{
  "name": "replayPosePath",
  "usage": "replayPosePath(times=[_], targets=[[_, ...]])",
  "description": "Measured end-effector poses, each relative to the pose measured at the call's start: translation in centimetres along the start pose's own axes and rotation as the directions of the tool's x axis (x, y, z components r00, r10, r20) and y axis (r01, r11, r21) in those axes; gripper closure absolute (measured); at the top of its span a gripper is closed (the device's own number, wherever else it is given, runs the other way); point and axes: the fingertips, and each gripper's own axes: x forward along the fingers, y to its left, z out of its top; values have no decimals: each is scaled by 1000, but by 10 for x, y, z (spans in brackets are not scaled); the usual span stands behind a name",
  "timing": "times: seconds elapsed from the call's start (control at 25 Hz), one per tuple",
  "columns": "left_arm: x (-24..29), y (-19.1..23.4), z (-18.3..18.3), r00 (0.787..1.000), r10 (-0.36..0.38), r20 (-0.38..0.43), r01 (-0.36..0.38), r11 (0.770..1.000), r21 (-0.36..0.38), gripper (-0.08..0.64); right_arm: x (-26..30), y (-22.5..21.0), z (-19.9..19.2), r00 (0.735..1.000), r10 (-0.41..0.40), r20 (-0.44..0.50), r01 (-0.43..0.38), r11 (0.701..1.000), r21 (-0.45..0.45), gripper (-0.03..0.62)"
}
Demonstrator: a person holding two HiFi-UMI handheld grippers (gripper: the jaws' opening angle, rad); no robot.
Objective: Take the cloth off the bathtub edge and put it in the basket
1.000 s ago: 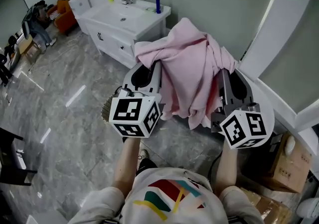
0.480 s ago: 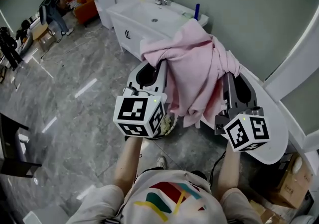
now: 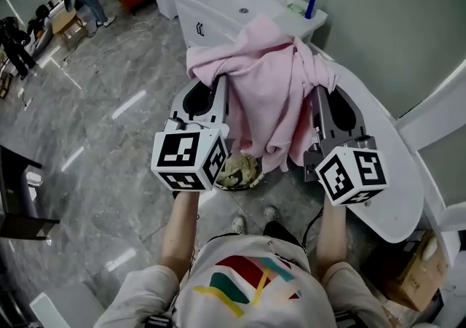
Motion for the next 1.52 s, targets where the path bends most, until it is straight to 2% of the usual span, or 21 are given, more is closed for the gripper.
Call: replayPosePath(times=[0.24,0.6,0.76,0.96,1.24,1.52], targets=[[-3,14,-5,993,115,-5,-115,993,13,495,27,7,-6,995,96,-15,-96,995,-5,540],[-13,27,-12,969,245,-25,-244,969,34,495,49,19,-21,977,208,-55,-208,978,-4,540],[-12,32,-25,962,271,-43,-269,962,45,495,57,19,-35,970,230,-77,-232,973,-13,540],[-4,43,-50,948,301,-103,-288,950,123,496,70,18,-60,956,262,-131,-267,963,-25,540],[-12,59,-87,922,347,-169,-327,935,139,495,75,31,-105,930,302,-211,-314,949,-26,540],[-13,73,-135,895,365,-255,-342,931,131,495,81,30,-160,899,302,-317,-324,946,-19,540]])
